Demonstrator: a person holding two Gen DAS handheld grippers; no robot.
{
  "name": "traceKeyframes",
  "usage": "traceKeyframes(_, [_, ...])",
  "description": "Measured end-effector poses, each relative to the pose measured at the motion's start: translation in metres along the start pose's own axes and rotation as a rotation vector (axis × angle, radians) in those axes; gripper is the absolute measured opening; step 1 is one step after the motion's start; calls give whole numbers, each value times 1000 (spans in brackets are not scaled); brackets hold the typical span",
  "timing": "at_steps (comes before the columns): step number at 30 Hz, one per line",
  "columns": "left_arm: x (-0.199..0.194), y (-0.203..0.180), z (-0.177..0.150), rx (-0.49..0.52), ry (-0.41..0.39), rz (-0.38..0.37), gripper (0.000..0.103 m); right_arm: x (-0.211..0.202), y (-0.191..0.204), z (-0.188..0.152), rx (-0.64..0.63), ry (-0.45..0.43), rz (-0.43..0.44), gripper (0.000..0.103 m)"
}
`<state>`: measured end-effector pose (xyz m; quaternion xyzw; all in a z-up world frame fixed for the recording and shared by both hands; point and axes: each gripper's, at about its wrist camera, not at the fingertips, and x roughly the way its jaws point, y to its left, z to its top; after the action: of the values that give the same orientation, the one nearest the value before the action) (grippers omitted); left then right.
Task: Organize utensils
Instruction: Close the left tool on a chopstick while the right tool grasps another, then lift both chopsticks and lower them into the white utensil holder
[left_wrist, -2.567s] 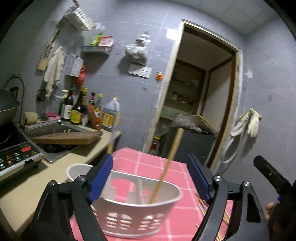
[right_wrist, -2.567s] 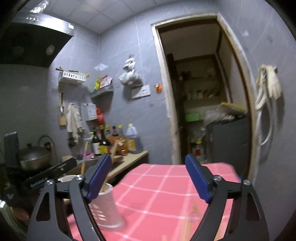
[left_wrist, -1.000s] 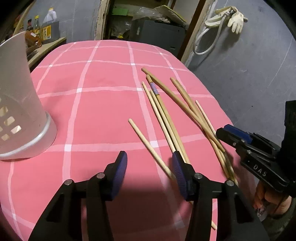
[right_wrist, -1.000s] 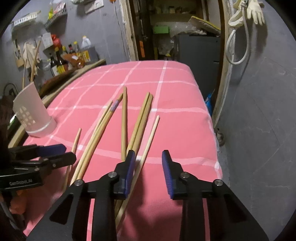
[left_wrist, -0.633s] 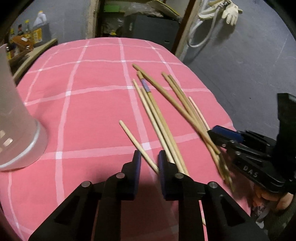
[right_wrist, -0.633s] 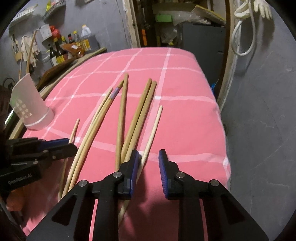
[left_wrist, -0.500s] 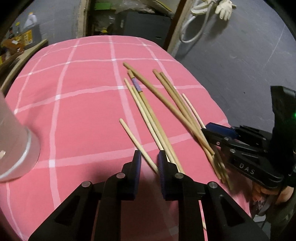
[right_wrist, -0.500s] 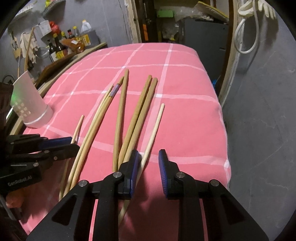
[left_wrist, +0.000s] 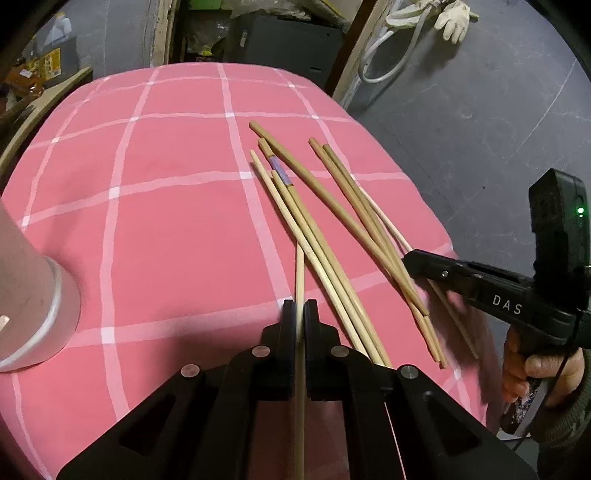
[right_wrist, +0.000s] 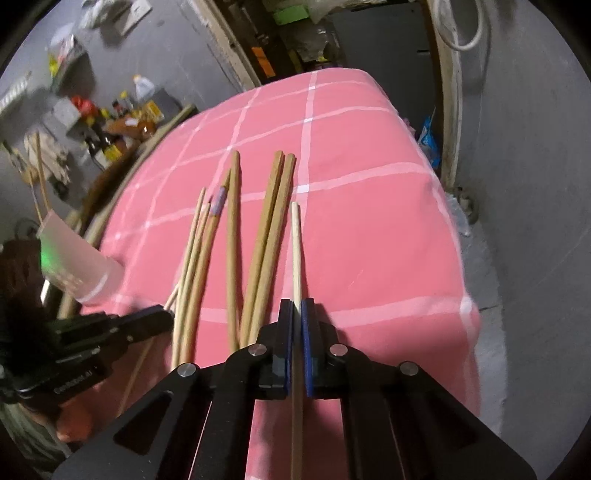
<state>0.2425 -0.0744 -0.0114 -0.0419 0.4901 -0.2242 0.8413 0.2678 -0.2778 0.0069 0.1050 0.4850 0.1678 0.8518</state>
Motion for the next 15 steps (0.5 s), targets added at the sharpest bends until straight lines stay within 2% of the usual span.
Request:
traceKeyframes(2, [-7,3,-4,0,-20,7,2,-4,-1,-2,19,-26,23,3])
traceKeyframes(6, [-30,5,-11,0,-118,19,2,-17,3,-9,41,-111,86,3])
traceKeyframes(13, [-73,7,-20,-2,-353,51,2,-56,45,-23,-50,-415,184,3])
traceKeyframes(15, [-83,8,-21,-5,-416,55,2,-61,58,-23,-66,-478,205,3])
